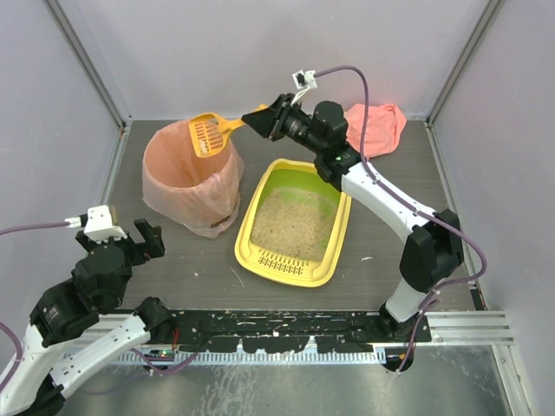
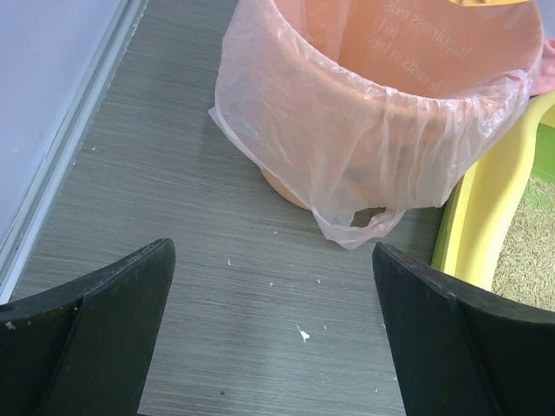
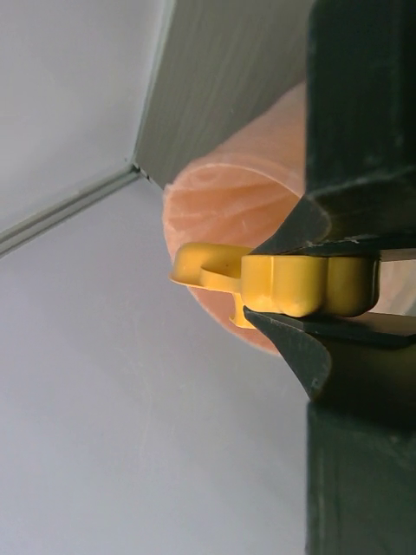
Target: Clean the litter box
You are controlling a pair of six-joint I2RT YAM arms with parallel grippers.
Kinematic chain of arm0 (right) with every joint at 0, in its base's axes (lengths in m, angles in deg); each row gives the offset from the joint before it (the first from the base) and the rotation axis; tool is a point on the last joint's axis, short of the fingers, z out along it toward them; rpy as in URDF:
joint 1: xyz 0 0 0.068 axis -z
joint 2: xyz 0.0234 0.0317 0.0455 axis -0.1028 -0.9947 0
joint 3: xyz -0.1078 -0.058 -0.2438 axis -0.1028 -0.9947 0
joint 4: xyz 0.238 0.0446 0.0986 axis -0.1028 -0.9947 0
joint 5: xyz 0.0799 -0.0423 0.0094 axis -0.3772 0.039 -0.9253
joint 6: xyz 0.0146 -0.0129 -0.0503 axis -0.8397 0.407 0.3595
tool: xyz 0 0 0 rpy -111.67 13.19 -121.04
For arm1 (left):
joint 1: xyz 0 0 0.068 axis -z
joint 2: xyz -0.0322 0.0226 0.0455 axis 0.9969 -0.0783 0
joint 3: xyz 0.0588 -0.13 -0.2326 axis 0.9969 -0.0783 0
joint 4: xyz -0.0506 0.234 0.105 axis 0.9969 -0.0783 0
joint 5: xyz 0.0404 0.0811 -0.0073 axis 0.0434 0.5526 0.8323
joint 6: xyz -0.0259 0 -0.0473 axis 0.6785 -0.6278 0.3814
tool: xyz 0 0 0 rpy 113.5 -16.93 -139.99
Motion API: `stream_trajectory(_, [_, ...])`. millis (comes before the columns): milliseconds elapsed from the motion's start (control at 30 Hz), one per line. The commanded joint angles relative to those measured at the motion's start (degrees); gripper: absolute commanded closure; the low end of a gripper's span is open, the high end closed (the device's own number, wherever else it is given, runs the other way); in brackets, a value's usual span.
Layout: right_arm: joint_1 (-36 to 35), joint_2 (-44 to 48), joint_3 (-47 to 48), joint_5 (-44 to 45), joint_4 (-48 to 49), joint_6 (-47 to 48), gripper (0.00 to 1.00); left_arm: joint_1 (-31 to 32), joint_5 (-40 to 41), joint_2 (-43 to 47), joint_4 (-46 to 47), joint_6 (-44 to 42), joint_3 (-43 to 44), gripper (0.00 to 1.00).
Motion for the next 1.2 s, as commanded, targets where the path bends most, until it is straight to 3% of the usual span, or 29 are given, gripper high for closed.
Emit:
stream_trajectory(0, [-2.65,-0.85,7.37,0.45,0.27,23.19,0.99,-0.20,2.14,0.14,0.16,1.72,-0.23,0.02])
stream_trajectory(133, [-5.19,-1.91,11.92,-0.47,-5.58,37.58,0.99,-0.19,1.69,-1.21,0.26,1.48,-0.13,0.02])
stream_trajectory(400, [-7.62,1.03,14.26,-0.08,-8.92,46.52,0.99,-0.20,0.07,-1.37,1.62,0.58,-0.64,0.02])
stream_trajectory(600, [-7.88,8.38,11.15,8.48,-8.59,41.98,0.99,-0.23,-2.51,-2.83,3.24,-0.79,-0.65,0.02])
stream_trajectory(767, [-7.87,19.51,1.35,16.94,-6.81,39.44,0.99,-0.18,-4.60,-4.28,5.26,-1.39,-0.67,0.02])
stream_trajectory(1167, [-7.87,40.42,-18.15,39.84,-23.06,26.55,0.99,-0.21,-9.18,-10.57,13.09,-2.35,-2.10,0.02])
